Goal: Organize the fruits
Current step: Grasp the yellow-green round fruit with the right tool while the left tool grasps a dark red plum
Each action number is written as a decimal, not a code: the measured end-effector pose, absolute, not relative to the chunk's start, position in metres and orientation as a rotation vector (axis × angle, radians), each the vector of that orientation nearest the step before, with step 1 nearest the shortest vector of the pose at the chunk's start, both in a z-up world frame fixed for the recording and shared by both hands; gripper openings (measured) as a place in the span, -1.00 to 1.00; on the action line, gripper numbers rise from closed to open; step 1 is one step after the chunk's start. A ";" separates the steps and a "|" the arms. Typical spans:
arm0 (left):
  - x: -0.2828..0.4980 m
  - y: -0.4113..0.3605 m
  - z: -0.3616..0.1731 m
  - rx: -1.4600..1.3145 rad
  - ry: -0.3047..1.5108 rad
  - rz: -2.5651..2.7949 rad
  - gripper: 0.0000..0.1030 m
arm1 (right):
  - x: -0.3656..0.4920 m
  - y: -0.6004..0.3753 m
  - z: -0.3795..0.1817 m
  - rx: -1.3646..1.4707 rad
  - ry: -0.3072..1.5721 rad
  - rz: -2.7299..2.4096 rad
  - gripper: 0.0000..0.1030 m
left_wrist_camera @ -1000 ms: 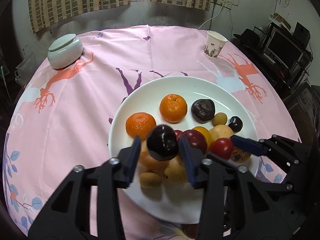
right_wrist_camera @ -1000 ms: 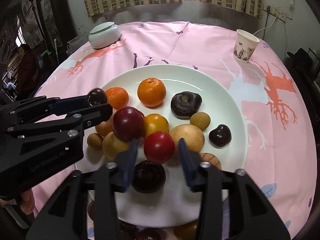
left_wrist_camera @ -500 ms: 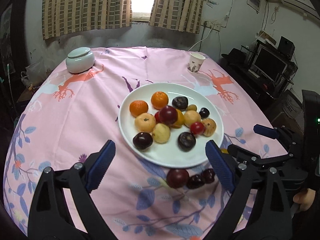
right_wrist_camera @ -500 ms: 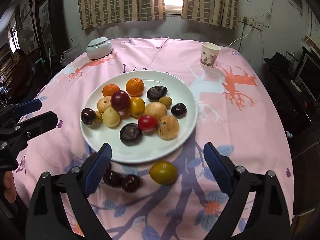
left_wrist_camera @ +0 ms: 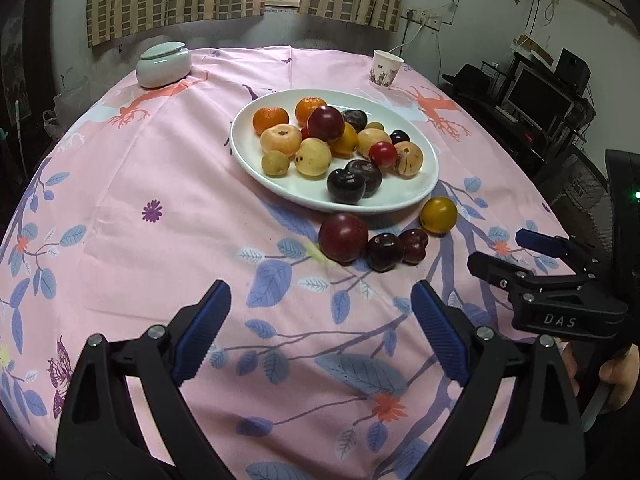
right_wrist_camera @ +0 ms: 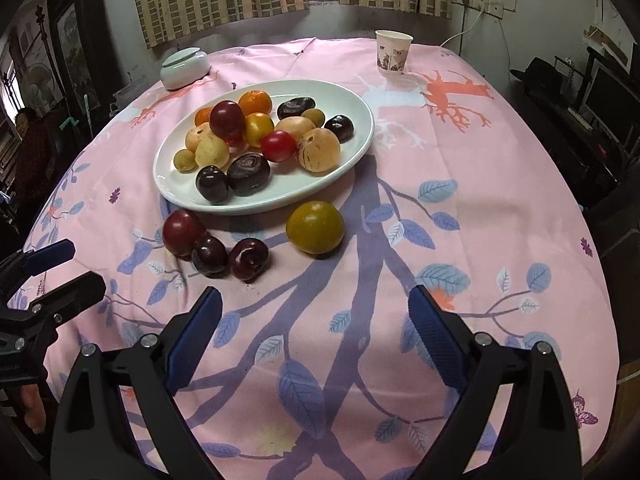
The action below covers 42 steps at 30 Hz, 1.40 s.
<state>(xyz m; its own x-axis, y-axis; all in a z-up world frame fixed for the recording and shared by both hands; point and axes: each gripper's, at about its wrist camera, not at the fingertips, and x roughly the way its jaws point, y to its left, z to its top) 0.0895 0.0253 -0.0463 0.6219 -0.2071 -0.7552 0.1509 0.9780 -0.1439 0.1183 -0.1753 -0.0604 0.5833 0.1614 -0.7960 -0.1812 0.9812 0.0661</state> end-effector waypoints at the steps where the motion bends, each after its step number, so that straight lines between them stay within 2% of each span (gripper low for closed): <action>1: 0.090 0.025 -0.048 -0.064 0.881 -0.206 0.81 | 0.122 -0.176 -0.061 -0.021 0.912 0.199 0.83; 5: 0.091 0.025 -0.054 -0.064 0.895 -0.207 0.81 | 0.143 -0.179 -0.067 -0.030 0.896 0.180 0.77; 7: 0.092 0.026 -0.055 -0.066 0.898 -0.205 0.81 | 0.155 -0.182 -0.073 -0.012 0.919 0.187 0.45; 9: 0.093 0.028 -0.055 -0.068 0.899 -0.204 0.81 | 0.165 -0.183 -0.079 0.008 0.940 0.194 0.34; 14: 0.096 0.026 -0.056 -0.062 0.903 -0.207 0.81 | 0.182 -0.176 -0.091 0.017 0.984 0.226 0.30; 15: 0.097 0.025 -0.057 -0.058 0.905 -0.207 0.81 | 0.186 -0.175 -0.094 0.021 0.992 0.231 0.12; 16: 0.098 0.024 -0.057 -0.055 0.906 -0.206 0.81 | 0.189 -0.173 -0.097 0.034 1.004 0.251 -0.20; 28: 0.143 0.018 -0.078 -0.032 0.955 -0.171 0.79 | 0.145 -0.190 -0.073 0.073 0.972 0.280 -0.20; 31: 0.151 0.016 -0.086 -0.037 0.971 -0.179 0.71 | 0.139 -0.198 -0.071 0.082 0.973 0.278 -0.20; 34: 0.158 0.014 -0.094 -0.057 0.991 -0.211 0.53 | 0.136 -0.201 -0.070 0.097 0.973 0.287 -0.19; 42: 0.170 -0.004 -0.098 -0.007 0.981 -0.249 0.48 | 0.133 -0.199 -0.066 0.105 0.964 0.314 -0.19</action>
<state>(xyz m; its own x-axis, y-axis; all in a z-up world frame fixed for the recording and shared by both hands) 0.1699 -0.0041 -0.0980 0.5298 -0.2118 -0.8213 0.2051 0.9716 -0.1182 0.1330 -0.1988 -0.0658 0.5289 0.3087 -0.7906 -0.2158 0.9498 0.2264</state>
